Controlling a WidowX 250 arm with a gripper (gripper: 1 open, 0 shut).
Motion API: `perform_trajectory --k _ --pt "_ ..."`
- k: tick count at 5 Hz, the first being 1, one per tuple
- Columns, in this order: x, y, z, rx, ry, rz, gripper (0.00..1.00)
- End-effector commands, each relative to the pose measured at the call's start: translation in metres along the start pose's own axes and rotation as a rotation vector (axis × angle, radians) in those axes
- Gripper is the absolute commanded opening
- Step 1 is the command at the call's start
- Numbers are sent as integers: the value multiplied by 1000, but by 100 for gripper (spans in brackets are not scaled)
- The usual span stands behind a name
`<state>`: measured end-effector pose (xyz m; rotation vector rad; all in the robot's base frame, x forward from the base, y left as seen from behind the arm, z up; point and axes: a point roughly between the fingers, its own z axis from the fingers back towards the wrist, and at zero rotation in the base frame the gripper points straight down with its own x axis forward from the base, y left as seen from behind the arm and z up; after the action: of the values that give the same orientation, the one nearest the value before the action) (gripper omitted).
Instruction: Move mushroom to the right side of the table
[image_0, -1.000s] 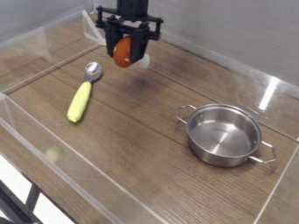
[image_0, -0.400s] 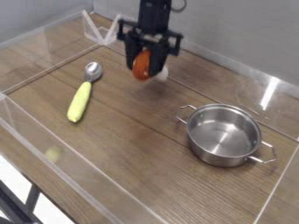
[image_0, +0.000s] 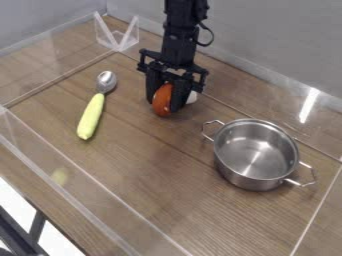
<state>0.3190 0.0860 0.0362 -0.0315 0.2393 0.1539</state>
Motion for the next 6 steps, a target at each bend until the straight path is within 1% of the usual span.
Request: perform_trajectory --k 1,3,4,5,6 --pt "4 0 16 4 -45 -55 0" --pt "6 6 17 -15 -47 -131 0" --pt "7 8 20 -37 -52 -105 0" --pt "-2 9 21 -28 -46 -138 100" --pt "-12 11 24 -17 -41 -171 100"
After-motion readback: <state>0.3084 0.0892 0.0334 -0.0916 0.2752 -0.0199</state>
